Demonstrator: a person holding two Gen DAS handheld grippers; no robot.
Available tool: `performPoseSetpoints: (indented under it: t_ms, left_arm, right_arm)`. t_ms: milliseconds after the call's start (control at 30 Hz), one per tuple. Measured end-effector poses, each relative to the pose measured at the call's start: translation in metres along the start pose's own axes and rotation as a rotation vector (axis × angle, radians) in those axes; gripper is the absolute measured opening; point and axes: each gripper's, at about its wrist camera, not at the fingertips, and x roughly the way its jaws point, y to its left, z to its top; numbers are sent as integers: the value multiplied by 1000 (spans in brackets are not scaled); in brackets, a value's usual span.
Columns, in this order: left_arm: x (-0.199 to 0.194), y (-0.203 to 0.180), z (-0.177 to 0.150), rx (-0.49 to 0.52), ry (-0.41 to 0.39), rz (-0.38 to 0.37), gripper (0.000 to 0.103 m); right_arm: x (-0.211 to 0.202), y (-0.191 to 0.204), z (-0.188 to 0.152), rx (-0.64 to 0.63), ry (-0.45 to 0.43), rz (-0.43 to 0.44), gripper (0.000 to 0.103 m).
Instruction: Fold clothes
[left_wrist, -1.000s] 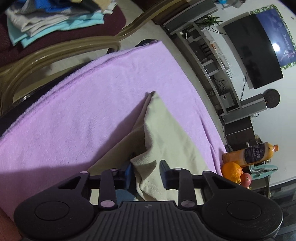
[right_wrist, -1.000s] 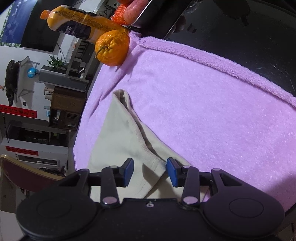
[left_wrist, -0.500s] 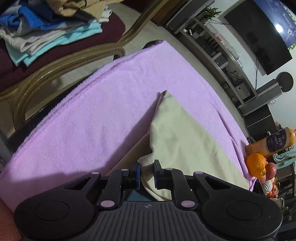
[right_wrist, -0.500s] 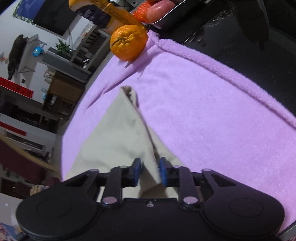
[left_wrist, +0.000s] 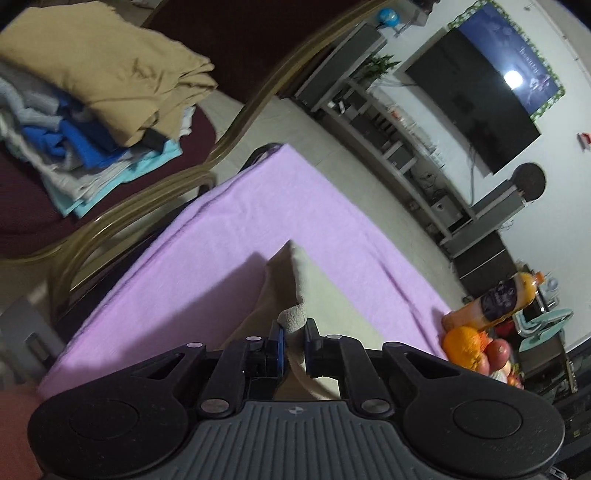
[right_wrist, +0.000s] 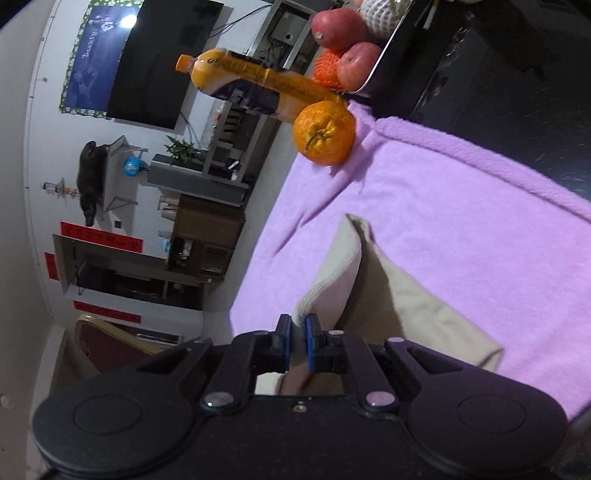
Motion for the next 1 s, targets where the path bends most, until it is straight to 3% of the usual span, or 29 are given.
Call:
performPoseSetpoints:
  t_ms: [233, 433, 567, 633, 700, 767, 867, 1000]
  left_arm:
    - [20, 6, -41, 123, 101, 190, 9]
    - [50, 9, -58, 221, 180, 340, 12]
    - [62, 15, -63, 243, 230, 398, 25]
    - [50, 16, -56, 222, 204, 395, 31]
    - [29, 15, -49, 205, 128, 409, 25]
    - [14, 9, -42, 222, 43, 378, 27]
    - [1, -4, -35, 264, -42, 319, 32]
    - [40, -27, -64, 405, 91, 249, 32]
  right_arm:
    - [-4, -9, -19, -112, 11, -186, 8]
    - [9, -21, -35, -214, 60, -365, 8]
    - [0, -12, -37, -255, 27, -361, 15]
    - [-5, -8, -37, -274, 8, -354, 19]
    - [-10, -3, -37, -293, -10, -347, 24]
    - [-15, 2, -38, -312, -29, -341, 30]
    - [-17, 14, -40, -346, -48, -253, 33]
    - [8, 15, -49, -383, 26, -197, 27]
